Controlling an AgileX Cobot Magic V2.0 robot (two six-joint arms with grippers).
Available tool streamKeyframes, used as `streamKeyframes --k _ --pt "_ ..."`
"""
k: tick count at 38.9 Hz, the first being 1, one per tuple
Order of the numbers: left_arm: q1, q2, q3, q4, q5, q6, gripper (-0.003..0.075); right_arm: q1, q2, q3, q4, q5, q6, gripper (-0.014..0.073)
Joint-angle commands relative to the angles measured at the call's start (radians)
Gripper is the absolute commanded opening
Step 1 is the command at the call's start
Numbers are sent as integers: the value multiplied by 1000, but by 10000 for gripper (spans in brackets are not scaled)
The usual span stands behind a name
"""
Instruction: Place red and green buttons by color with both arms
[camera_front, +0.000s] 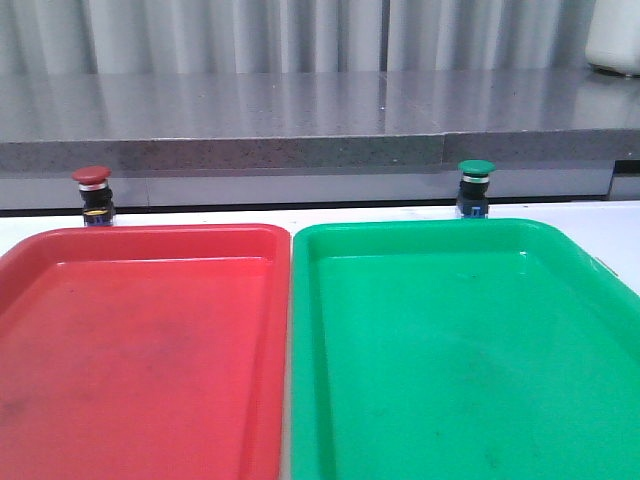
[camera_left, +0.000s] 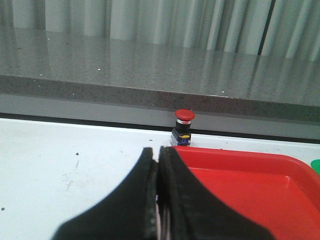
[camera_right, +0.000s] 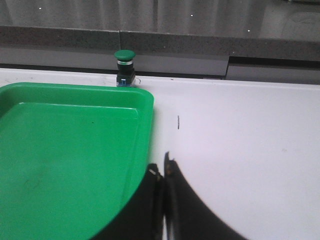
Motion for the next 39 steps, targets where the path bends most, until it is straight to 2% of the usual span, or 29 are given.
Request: streamKeyframes --k 1,33,39 --pt "1 -15 24 -8 -77 -5 -20 -6 -17 -11 -9 -87 -2 -68" --pt "1 -15 24 -8 -77 -5 -20 -6 -17 -11 -9 -88 -2 -68" --pt "1 -15 24 -8 -142 -5 -20 -6 -17 -12 -9 -113 -1 -68"
